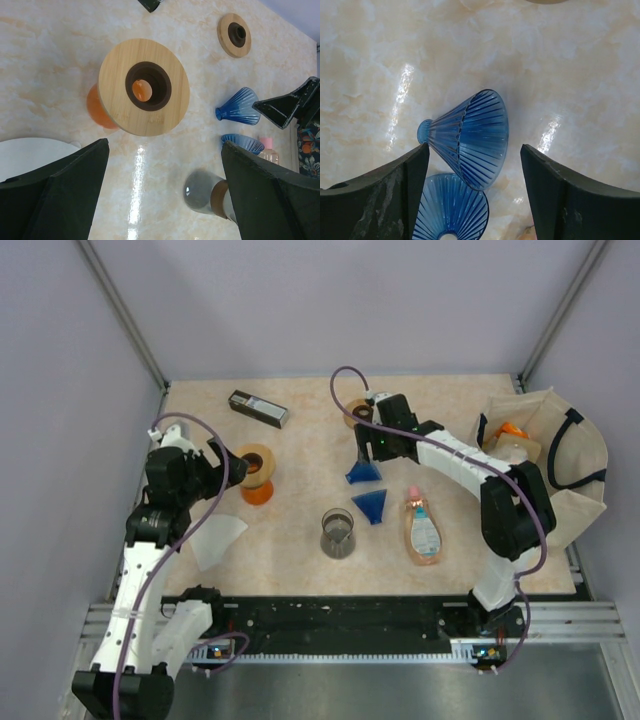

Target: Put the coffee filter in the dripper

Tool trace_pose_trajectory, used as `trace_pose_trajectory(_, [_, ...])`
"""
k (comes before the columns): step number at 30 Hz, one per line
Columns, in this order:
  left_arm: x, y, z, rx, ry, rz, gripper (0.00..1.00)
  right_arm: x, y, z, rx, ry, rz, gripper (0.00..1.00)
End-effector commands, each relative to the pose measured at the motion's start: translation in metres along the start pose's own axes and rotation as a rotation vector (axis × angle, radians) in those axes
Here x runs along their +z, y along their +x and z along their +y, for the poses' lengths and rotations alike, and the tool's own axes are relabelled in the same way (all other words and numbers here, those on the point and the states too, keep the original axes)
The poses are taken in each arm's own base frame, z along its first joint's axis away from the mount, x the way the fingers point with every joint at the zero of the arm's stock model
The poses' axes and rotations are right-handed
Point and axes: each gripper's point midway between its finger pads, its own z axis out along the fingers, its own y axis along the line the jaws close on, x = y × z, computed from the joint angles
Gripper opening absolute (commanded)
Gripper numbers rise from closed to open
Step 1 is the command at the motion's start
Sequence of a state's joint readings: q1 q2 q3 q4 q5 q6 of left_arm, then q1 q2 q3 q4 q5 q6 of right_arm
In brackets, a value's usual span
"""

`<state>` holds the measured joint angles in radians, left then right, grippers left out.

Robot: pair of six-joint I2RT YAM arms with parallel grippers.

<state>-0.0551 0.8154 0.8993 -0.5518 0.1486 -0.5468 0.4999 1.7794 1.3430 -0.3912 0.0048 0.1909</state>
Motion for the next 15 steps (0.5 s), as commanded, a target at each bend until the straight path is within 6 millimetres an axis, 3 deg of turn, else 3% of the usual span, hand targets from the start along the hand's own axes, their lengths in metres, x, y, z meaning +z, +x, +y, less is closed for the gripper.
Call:
trace_pose_trajectory(1, [-0.002,0.001,0.004,0.000,-0.009,-0.016,0.99,0.004,-0.027,0.017,-0.016,-0.088,-0.086,0.70])
trace_pose_trajectory(7, [-0.002,0.004,0.007,-0.014,-0.024,-0.010,0.99,0.019,-0.008,0.027,0.021,-0.153,-0.065,0.56])
trace_pose_trajectory(10, [-0.003,0.004,0.008,-0.016,-0.031,-0.010,0.99,0.023,-0.004,0.032,0.027,-0.179,-0.080,0.45])
trace_pose_trajectory(14, [-0.005,0.004,0.009,-0.026,-0.038,-0.011,0.99,0.027,-0.001,0.031,0.037,-0.182,-0.085,0.41])
trace_pose_trajectory(15, [-0.006,0.005,0.009,-0.030,-0.038,-0.011,0.99,0.027,0.001,0.032,0.036,-0.190,-0.083,0.36])
